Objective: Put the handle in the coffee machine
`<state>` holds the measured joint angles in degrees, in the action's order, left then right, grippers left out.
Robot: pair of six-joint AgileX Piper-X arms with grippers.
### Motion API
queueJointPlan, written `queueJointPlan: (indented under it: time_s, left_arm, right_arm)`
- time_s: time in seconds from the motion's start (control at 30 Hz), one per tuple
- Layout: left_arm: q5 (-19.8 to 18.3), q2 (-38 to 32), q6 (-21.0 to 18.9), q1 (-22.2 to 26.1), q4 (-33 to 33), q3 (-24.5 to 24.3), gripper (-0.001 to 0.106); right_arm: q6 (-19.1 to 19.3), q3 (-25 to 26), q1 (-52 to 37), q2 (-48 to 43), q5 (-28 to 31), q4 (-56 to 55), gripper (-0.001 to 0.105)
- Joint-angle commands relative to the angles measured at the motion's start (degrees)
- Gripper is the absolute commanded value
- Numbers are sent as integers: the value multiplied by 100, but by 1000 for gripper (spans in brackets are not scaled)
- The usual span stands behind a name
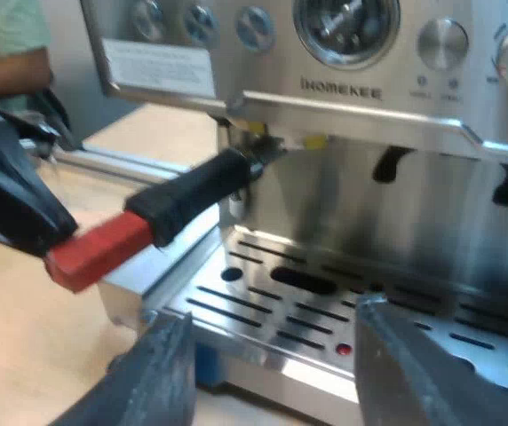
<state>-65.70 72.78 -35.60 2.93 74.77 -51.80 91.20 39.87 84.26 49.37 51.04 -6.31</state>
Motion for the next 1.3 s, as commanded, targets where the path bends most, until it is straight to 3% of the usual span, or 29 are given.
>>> queueJointPlan:
  time_s: [0.03, 0.37, 0.4, 0.47, 0.57, 0.6, 0.73, 0.8, 1.03, 1.13, 1.2, 1.3]
  left_arm:
    - [62, -56, -27, 191, 127, -170, 0]
    - [237, -664, -10, 363, 209, -426, 0]
    - [645, -1120, -99, 363, 244, -426, 0]
    - [849, -1422, -323, 363, 238, -426, 0]
    - [902, -1684, -546, 363, 203, -426, 0]
    - [1071, -1950, -996, 363, 103, -426, 0]
    - [1280, -2321, -1571, 353, -55, -426, 0]
    - [1398, -2518, -2081, 323, -201, -426, 0]
    - [2095, -2782, -3202, -257, -530, -426, 0]
    - [2600, -2804, -3756, -712, -659, -426, 0]
    - [3211, -2804, -4217, -1168, -829, -426, 0]
    - [3988, -2791, -4444, -1571, -994, -426, 0]
  right_arm:
    - [-16, 10, 12, -42, 15, -48, 44]
    - [-16, 10, 0, -42, -270, -48, 44]
    - [-16, 10, 0, -42, -669, -37, 44]
    - [-16, 26, 0, -31, -1187, -37, 44]
    - [-16, 102, 0, -31, -1451, -37, 45]
    - [-16, 157, 0, -31, -1448, -37, 45]
    - [15, 322, 0, -31, -1609, -37, 54]
    - [68, 392, 0, -31, -1841, -67, 59]
    - [99, 425, 0, -31, -2147, -386, 61]
    - [168, 425, 0, -31, -2169, -399, 61]
    - [186, 425, 0, -31, -2169, -431, 61]
    - [476, 425, 0, -31, -2169, -431, 61]
